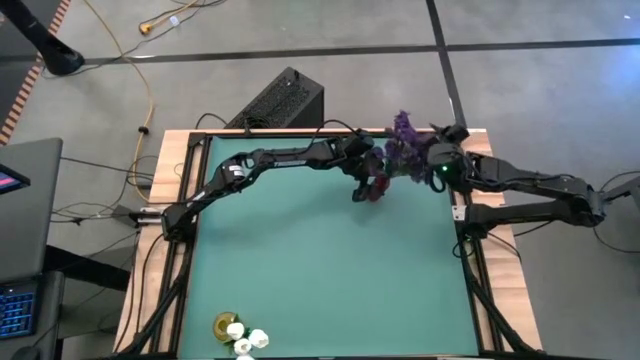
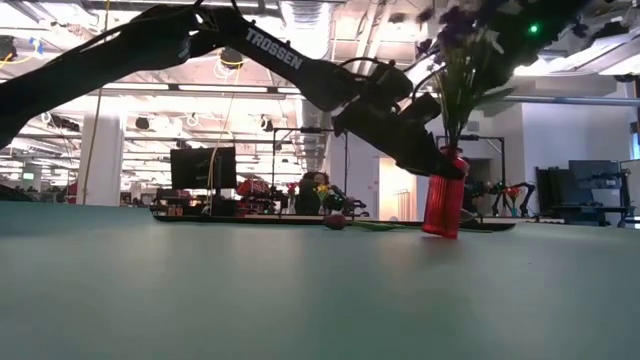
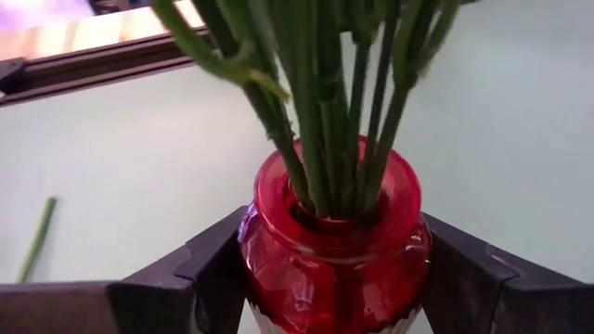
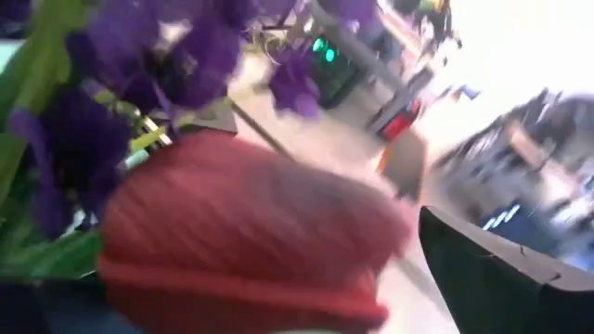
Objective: Sort flowers into vase by color
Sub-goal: Put the red flowers into the red vase
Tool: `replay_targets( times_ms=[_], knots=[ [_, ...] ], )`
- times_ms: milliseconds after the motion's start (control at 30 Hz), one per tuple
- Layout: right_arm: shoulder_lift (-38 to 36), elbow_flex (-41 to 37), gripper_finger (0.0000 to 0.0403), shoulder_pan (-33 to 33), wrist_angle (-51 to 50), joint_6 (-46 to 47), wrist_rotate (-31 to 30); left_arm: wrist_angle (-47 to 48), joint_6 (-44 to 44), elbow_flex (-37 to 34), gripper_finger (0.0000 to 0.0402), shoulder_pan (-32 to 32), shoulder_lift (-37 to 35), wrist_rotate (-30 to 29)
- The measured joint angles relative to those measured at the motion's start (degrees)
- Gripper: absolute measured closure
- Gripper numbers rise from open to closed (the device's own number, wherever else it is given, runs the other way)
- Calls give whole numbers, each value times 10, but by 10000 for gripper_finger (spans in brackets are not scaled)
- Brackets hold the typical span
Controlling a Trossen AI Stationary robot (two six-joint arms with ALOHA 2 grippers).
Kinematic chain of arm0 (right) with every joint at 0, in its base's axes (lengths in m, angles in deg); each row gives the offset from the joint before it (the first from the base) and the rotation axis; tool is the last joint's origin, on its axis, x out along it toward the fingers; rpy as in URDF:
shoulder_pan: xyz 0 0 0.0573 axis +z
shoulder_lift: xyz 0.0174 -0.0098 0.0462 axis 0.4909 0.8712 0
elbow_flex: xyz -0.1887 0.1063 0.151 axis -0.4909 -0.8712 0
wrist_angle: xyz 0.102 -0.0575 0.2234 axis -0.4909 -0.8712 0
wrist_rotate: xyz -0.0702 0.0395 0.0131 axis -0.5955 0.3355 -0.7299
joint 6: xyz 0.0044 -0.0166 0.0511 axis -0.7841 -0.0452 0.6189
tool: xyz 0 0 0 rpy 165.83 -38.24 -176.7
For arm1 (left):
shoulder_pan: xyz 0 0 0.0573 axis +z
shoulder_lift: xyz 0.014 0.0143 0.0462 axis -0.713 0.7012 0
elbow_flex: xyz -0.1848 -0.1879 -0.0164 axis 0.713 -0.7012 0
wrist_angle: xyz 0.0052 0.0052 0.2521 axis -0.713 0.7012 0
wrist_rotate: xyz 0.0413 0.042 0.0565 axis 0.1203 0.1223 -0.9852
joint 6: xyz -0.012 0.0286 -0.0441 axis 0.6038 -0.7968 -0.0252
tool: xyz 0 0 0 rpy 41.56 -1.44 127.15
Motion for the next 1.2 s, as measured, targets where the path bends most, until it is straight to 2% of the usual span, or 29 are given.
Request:
replay_targets(
  times_ms=[67, 167, 233, 367, 633, 800, 900, 1000, 1200],
  knots=[
    [0, 0, 42, 0, -39, 89, 15, -6, 11, -1, 163, 2, 0, -6],
    [0, 0, 42, 0, -115, 180, 76, -10, 11, 0, 163, 3, 0, -16],
    [3, 0, 42, 0, -169, 194, 107, -9, 9, 0, 163, 4, 0, -16],
    [12, 0, 42, 0, -230, 197, 131, -8, 9, 0, 163, 4, 0, -16],
    [31, 0, 51, 0, -217, 162, 138, -8, 16, 0, 164, 3, 0, -16],
    [34, 0, 59, -12, -187, 259, 177, -8, 17, 0, 164, 1, 0, -16],
    [34, 0, 63, -30, -193, 374, 218, -8, 16, 0, 164, 0, 0, -16],
    [34, 0, 66, -47, -214, 462, 227, -8, 16, 0, 164, 0, 0, -16],
    [34, 0, 68, -73, -238, 494, 227, -6, 16, 0, 164, -2, 0, 23]
  ],
)
